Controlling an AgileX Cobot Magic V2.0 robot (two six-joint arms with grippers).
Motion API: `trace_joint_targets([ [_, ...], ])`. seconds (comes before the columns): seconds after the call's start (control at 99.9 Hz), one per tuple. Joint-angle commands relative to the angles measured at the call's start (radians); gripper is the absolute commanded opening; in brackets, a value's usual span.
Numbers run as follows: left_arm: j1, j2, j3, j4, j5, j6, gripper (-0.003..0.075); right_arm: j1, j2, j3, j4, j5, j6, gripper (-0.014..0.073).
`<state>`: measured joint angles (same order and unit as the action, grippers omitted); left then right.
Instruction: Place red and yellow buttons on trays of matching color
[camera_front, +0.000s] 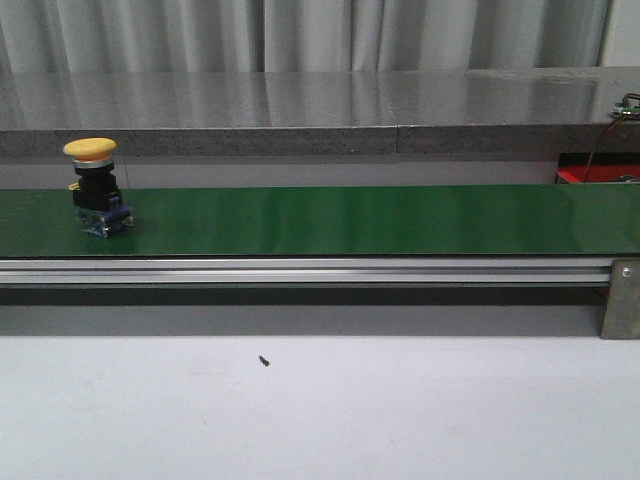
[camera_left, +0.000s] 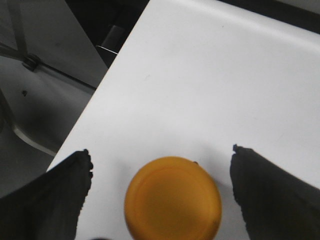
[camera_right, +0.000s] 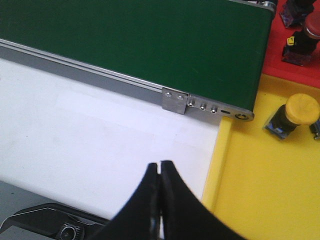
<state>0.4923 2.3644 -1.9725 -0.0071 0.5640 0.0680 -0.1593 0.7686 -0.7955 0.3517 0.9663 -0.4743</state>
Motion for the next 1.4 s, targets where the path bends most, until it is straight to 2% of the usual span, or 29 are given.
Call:
trace_joint_targets([
  [0.0, 0.0, -0.072, -0.036, -0.009, -0.059, -0.009, 0.0549, 0.003, -0.005, -0.022, 0.018, -0.04, -0.008, -0.0095],
  [0.08, 0.0, -0.072, -0.036, -0.009, -0.061, -0.009, 0.0529, 0.003, -0.005, -0.022, 0.018, -0.04, -0.008, -0.0095],
  [0.15, 0.0, -0.072, -0.036, -0.013, -0.059, -0.009, 0.0482, 0.003, -0.005, -0.022, 0.018, -0.04, -0.008, -0.0095],
  [0.41, 0.0, -0.074, -0.036, -0.017, -0.049, -0.009, 0.0141, 0.003, -0.005, -0.022, 0.018, -0.04, -0.008, -0.0095],
  [0.551, 0.0, -0.097, -0.037, -0.017, -0.029, -0.009, 0.0045, 0.003, -0.005, -0.022, 0.018, -0.04, -0.008, -0.0095],
  [0.761, 0.0, -0.187, -0.037, -0.028, 0.06, -0.009, 0.0022, 0.003, -0.005, -0.022, 0.018, -0.04, -0.008, -0.0095],
  [1.081, -0.045, -0.341, -0.03, -0.164, 0.258, 0.063, 0.0022, 0.003, -0.005, -0.022, 0.018, -0.04, -0.008, -0.0095],
  [1.221, -0.102, -0.41, 0.012, -0.164, 0.285, 0.081, 0.0022, 0.003, -0.005, -0.022, 0.018, -0.04, -0.008, -0.0095],
  [1.391, -0.17, -0.52, 0.15, -0.164, 0.258, 0.081, 0.0022, 0.003, -0.005, -0.022, 0.018, -0.04, -0.008, -0.0095],
])
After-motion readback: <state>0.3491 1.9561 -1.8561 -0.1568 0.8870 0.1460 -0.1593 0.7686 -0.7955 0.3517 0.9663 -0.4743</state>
